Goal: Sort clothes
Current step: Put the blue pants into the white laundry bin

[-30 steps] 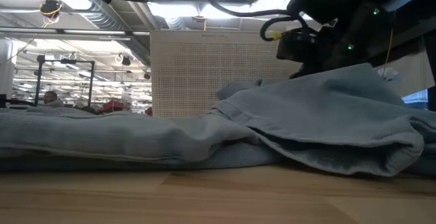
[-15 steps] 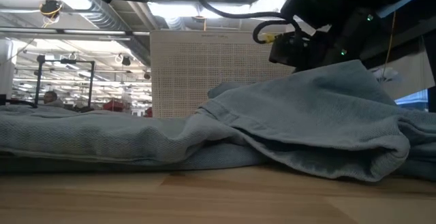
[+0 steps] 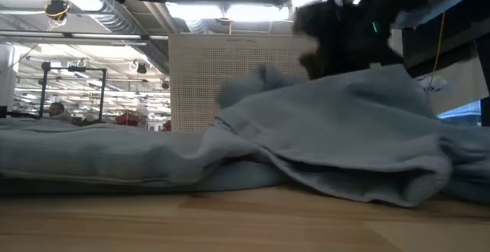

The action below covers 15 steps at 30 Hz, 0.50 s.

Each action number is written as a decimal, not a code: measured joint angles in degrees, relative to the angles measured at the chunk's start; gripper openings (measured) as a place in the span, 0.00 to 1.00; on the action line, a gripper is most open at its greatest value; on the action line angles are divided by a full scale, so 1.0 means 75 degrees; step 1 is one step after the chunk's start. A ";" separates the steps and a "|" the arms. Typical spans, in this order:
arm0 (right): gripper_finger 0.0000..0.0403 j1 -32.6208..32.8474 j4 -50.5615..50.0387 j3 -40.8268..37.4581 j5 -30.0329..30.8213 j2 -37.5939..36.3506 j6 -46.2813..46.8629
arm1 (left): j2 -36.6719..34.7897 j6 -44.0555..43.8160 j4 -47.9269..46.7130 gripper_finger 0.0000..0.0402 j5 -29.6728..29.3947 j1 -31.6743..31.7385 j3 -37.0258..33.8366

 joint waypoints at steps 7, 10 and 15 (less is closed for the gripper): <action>0.15 0.0174 -0.1252 0.1412 0.0853 -0.0541 -0.0696 | 0.0000 0.0158 0.0058 0.47 0.0000 0.0000 0.0000; 0.15 0.0258 -0.1962 0.2267 0.1279 -0.0648 -0.0862 | 0.0000 0.0233 0.0072 0.47 0.0000 0.0000 0.0000; 0.15 0.0395 -0.3121 0.3818 0.1863 -0.0648 -0.1342 | 0.0000 0.0225 0.0068 0.47 0.0000 0.0000 0.0000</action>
